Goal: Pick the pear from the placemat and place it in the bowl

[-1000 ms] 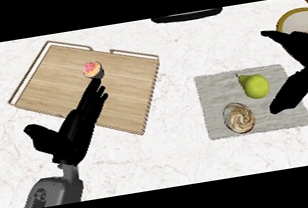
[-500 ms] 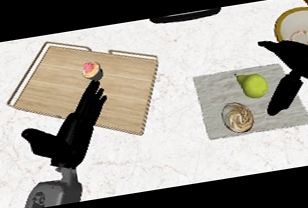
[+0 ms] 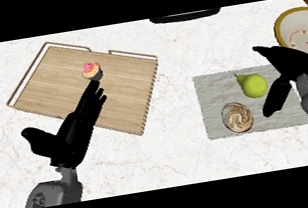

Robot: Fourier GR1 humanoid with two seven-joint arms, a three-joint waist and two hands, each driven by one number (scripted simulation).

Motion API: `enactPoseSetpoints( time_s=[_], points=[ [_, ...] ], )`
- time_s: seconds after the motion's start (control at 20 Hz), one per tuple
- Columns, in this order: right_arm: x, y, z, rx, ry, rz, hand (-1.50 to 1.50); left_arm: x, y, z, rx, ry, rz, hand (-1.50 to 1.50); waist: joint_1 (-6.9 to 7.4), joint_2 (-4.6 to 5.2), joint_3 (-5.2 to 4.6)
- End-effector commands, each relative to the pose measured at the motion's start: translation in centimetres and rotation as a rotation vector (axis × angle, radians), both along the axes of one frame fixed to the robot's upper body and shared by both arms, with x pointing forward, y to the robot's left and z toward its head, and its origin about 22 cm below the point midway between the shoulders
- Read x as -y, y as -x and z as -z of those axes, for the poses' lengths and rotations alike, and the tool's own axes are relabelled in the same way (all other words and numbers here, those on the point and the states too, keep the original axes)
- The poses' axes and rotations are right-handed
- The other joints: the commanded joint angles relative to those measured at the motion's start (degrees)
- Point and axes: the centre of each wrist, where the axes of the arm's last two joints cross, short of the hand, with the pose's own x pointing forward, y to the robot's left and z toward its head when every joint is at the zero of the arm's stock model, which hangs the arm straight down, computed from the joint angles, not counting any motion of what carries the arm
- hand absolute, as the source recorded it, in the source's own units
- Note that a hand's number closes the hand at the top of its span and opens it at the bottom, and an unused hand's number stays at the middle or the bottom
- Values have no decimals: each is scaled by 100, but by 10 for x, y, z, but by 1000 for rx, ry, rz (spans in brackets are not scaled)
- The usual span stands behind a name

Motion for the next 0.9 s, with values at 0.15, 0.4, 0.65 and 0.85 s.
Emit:
enactPoseSetpoints(
  time_s=[0.15, 0.4, 0.65, 0.85],
  points=[
    [2, -8, 21, 8, 13, 6, -150, 2, 3, -21, -4, -3, 12, 0, 18, 1, 1],
    [-1, -15, 43, 15, 5, 22, -150, -4, -12, -2, 7, 10, -4, 0, 20, 12, 1],
    [-9, 4, 43, 28, 2, 49, -150, -7, 7, 3, 14, -11, -3, 0, -4, -3, 0],
    [-5, 2, 60, 46, -15, 42, -150, -12, 12, -13, 9, -11, -11, 0, 9, -3, 1]
  ],
)
